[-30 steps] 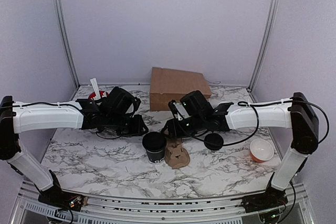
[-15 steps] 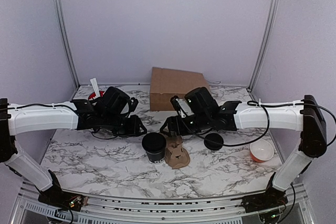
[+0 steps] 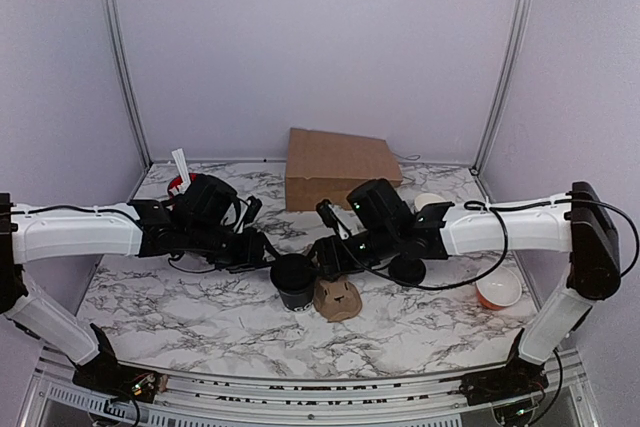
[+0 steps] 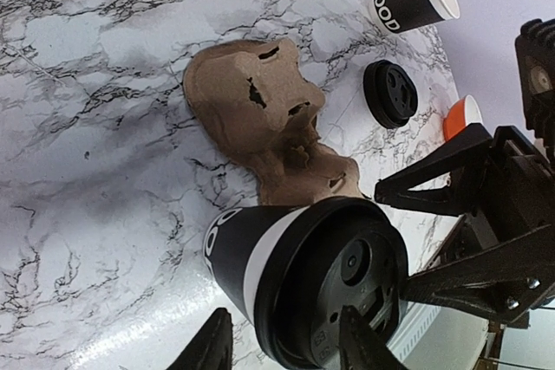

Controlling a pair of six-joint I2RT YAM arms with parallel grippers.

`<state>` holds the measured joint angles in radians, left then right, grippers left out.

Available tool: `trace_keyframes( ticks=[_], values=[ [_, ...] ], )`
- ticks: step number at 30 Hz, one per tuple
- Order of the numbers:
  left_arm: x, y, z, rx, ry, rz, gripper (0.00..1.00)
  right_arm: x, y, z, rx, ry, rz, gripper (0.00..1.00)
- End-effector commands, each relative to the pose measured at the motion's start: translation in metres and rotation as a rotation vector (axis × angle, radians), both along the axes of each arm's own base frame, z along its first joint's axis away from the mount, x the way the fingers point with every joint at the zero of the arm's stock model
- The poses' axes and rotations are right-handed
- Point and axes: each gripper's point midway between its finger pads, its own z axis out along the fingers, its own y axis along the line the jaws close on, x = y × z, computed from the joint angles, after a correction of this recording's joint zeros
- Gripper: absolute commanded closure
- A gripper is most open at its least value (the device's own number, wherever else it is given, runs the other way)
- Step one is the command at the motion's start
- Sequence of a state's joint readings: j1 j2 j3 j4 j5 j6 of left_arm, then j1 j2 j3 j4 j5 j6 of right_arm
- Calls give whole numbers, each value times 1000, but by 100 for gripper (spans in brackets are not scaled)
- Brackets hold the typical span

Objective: Pack the takeout coffee

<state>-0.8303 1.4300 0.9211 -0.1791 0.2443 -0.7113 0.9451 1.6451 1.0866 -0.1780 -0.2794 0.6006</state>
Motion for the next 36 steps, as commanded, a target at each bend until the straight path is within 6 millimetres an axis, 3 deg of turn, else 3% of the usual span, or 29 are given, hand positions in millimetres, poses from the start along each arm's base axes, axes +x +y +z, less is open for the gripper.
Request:
trace_keyframes(
  ticks=[1,18,31,36],
  values=[
    [-2,-8,5,-64,3,-29,58,-6,16,1,48,32,23,41],
    [-9,0,7,-74,-6,-23,59,-4,41,12,56,19,66,58],
    [-8,23,9,-23,-50,46,60,5,66,7,19,-14,103,59],
    [-3,36,6,30,-69,102,59,13,73,8,1,-36,110,53]
  ],
)
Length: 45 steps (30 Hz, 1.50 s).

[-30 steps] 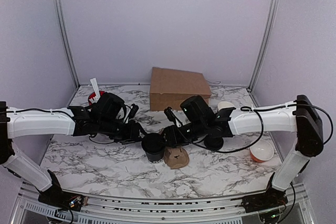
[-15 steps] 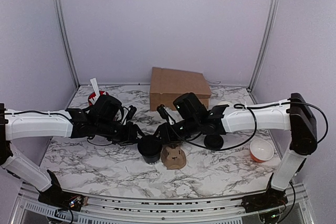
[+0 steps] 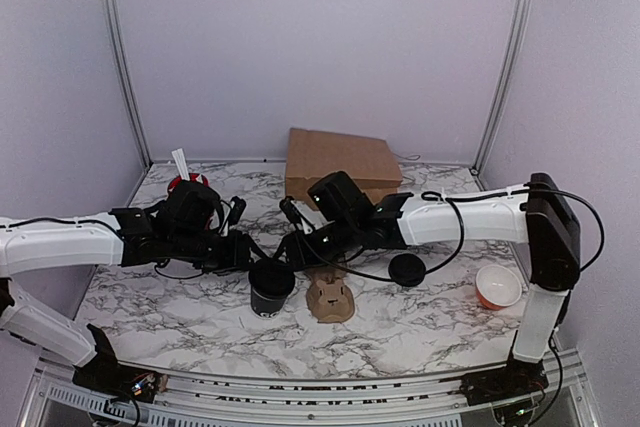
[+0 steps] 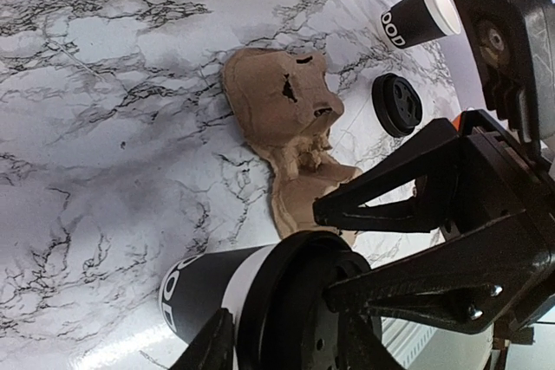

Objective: Pack the takeout coffee

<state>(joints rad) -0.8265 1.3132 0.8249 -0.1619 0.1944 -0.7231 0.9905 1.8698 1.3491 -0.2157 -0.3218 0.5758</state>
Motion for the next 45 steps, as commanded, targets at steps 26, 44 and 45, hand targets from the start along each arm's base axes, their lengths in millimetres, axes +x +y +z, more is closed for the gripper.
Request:
trace_keyframes(
  ticks=[26,44,45],
  values=[
    [-2,45,6,85,-52,112,60,13,2,15,-71,-110,7,49],
    [-12,38,-6,143,-23,55,65,14,-10,25,-65,-139,-21,45],
    [-12,37,-6,146,-24,52,66,14,-11,24,-66,-136,-19,47]
  ],
)
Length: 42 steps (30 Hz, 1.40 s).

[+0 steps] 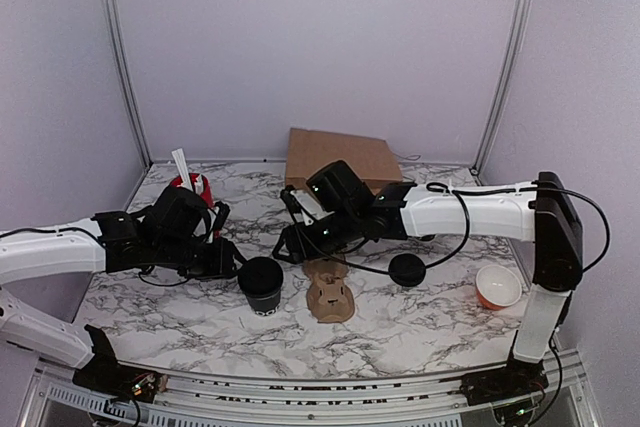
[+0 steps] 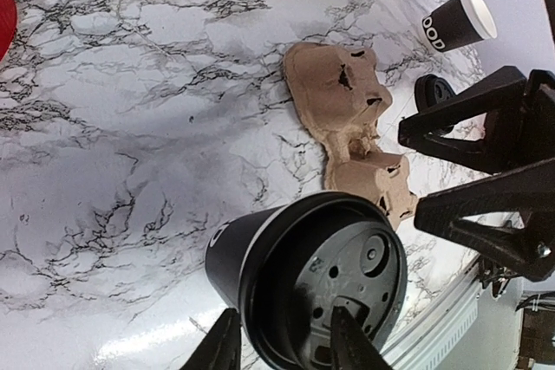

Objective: Pack the takeout coffee

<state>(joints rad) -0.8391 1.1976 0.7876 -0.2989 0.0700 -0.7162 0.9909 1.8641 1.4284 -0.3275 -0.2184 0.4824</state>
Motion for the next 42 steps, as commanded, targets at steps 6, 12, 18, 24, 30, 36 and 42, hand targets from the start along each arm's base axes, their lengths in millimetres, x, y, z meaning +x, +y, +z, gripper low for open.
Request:
trace_keyframes(
  ticks=[6,12,18,24,30,36,42],
  values=[
    [1,-2,-3,64,5,-36,66,-4,-9,2,1,-8,-11,57],
    [3,-4,-8,85,11,-42,67,-8,-9,-2,6,6,3,59],
    [4,-3,-11,104,15,-42,67,-8,-10,2,17,3,-3,58],
    [5,-3,-13,115,18,-44,67,-9,-10,1,20,5,-7,57],
    [5,-3,-13,117,16,-46,67,-12,-7,0,28,15,7,56],
    [4,-4,-15,121,20,-48,67,-14,-5,-3,30,24,11,56],
    [5,-4,-16,125,21,-48,67,-16,-3,-8,31,38,18,56]
  ],
)
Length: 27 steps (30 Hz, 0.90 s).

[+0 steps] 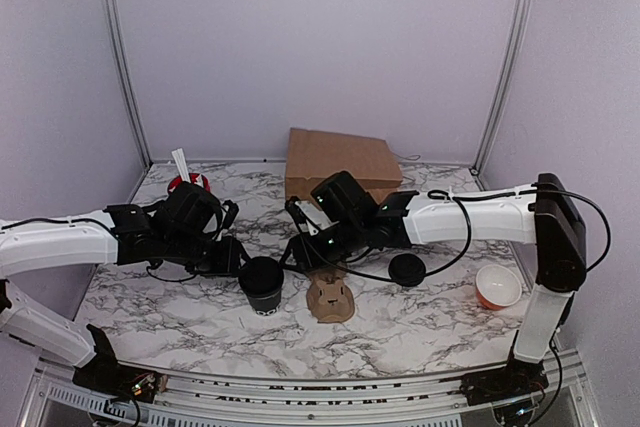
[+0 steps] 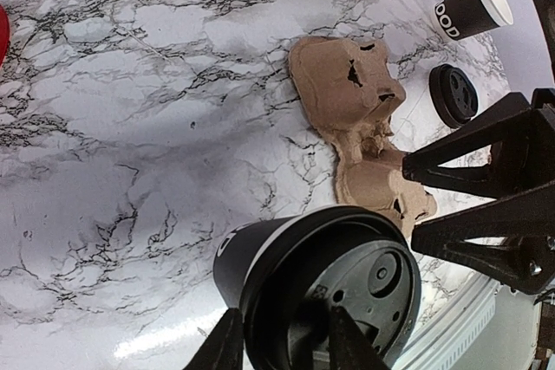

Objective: Pack the takeout coffee

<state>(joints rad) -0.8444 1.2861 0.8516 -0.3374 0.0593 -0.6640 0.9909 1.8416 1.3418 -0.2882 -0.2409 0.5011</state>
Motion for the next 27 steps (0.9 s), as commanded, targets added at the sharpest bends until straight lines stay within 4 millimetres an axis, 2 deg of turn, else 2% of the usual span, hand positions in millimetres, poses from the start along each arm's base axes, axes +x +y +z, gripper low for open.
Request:
trace_keyframes(
  ticks=[1,12,18,27],
  values=[
    [-2,4,-7,53,14,-10,67,-6,7,9,40,4,16,56],
    [-2,5,-14,70,21,-11,67,-14,5,-13,18,61,24,56],
    [-3,7,-20,82,28,-6,67,-22,0,-25,-11,89,22,62],
    [-4,10,-28,96,36,0,67,-41,-8,-63,-96,154,20,68]
  ],
)
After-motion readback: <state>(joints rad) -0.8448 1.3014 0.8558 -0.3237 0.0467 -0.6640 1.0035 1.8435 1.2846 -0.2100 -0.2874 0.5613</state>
